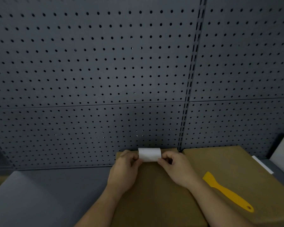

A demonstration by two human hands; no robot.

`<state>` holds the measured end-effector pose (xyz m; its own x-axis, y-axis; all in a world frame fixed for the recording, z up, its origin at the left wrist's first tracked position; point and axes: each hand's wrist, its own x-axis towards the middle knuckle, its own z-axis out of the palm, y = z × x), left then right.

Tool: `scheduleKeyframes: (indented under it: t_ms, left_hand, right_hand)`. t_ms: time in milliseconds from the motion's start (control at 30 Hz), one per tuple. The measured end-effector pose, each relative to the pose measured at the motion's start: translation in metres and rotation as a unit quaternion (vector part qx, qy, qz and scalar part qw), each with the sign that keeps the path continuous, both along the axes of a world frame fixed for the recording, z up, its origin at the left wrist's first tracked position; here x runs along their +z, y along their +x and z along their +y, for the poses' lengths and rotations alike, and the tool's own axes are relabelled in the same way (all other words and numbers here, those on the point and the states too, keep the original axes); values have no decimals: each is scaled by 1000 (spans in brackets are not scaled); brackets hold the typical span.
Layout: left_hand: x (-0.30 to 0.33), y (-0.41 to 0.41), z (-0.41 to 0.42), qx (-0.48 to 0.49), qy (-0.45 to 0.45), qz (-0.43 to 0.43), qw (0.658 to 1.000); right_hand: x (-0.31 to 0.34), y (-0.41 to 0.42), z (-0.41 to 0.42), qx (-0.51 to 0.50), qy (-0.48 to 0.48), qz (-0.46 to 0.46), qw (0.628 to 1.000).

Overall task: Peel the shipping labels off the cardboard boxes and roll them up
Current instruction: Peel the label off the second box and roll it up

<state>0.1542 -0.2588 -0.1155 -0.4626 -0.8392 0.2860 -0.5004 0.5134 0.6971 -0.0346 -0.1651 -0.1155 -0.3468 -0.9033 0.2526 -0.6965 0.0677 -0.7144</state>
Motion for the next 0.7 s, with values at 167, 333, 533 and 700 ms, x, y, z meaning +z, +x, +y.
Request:
scheduleKeyframes:
  t_ms: [167,333,533,700]
  left_hand:
    - [2,0,2,-2,-5,3,1000]
    - [5,2,5,-9,20,12,1000]
    - [15,9,8,-34,104,71,991]
    - [21,14,11,-57,151,99,982]
  right_hand:
    - [0,1,1,7,-5,-2,1000]
    - [1,3,2,17,-18,2,1000]
    - [5,7,7,33,-53,13,998]
    - [4,11,9,33,-64,56,996]
